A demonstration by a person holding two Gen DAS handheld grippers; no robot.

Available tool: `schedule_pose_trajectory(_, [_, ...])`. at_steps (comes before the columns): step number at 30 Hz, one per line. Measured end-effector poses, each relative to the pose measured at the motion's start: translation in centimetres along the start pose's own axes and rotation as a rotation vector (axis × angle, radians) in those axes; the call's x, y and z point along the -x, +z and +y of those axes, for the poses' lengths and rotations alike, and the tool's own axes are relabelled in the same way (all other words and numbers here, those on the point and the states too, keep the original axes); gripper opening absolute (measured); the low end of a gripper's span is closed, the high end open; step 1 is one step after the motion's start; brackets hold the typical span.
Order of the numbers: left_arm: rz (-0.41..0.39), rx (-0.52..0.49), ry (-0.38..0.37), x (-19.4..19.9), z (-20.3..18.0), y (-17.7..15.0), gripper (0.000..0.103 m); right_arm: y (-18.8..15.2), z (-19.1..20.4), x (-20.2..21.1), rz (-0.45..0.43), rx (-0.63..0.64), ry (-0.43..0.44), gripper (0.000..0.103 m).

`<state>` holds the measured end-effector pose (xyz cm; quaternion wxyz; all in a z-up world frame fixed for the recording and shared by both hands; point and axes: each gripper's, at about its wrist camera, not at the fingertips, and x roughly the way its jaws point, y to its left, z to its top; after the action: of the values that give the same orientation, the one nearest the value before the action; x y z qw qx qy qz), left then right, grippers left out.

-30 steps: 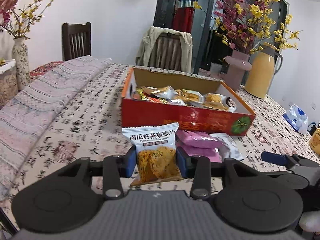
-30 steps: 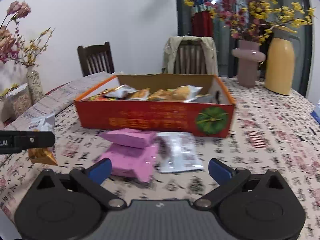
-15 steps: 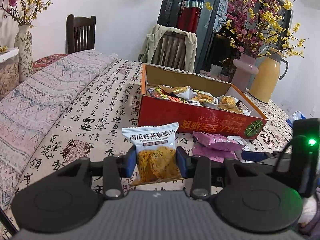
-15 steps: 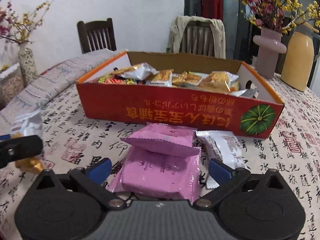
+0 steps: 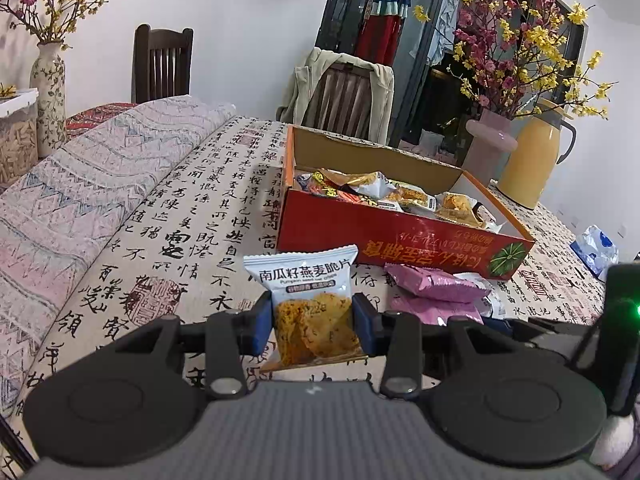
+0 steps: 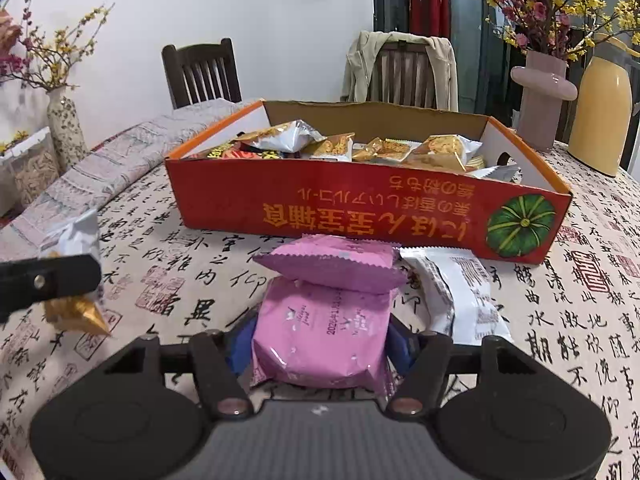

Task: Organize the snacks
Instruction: 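Carry the crisp packet and pink packet over the cardboard box, then open both grippers to drop the packets into the box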

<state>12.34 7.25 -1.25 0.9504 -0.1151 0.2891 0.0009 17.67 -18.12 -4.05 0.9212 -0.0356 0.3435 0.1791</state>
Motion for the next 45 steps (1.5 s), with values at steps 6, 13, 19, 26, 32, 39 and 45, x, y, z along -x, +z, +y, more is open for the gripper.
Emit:
schedule_pose_trajectory(6, [-0.012, -0.014, 0.002, 0.6, -0.9, 0.1, 0.042, -0.8, -0.6, 2.3, -0.038, -0.002, 0.022, 0.063])
schedule_pose_trajectory(13, [-0.034, -0.029, 0.005, 1.5, -2.0, 0.5, 0.042, -1.4, -1.7, 5.4, -0.102, -0.008, 0.030, 0.063])
schedule_pose_trajectory(19, [-0.050, -0.048, 0.005, 1.5, -3.1, 1.4, 0.042, -0.5, -3.3, 7.4, -0.170, -0.019, 0.014, 0.063])
schedule_pose_trajectory(26, [-0.076, -0.077, 0.009, 0.9, -4.6, 3.3, 0.042, 1.8, -5.0, 7.7, -0.224, -0.022, -0.009, 0.063])
schedule_pose_trajectory(32, [-0.090, -0.102, 0.012, -0.2, -5.9, 5.2, 0.042, 4.1, -6.5, 7.1, -0.264, -0.021, -0.025, 0.063])
schedule_pose_trajectory(39, [-0.108, -0.125, 0.008, -2.1, -7.6, 7.9, 0.042, 7.1, -8.3, 5.2, -0.286, -0.018, -0.050, 0.063])
schedule_pose_trajectory(45, [-0.119, -0.133, 0.021, -4.6, -9.0, 10.2, 0.042, 9.7, -9.5, 2.9, -0.289, -0.014, -0.068, 0.063])
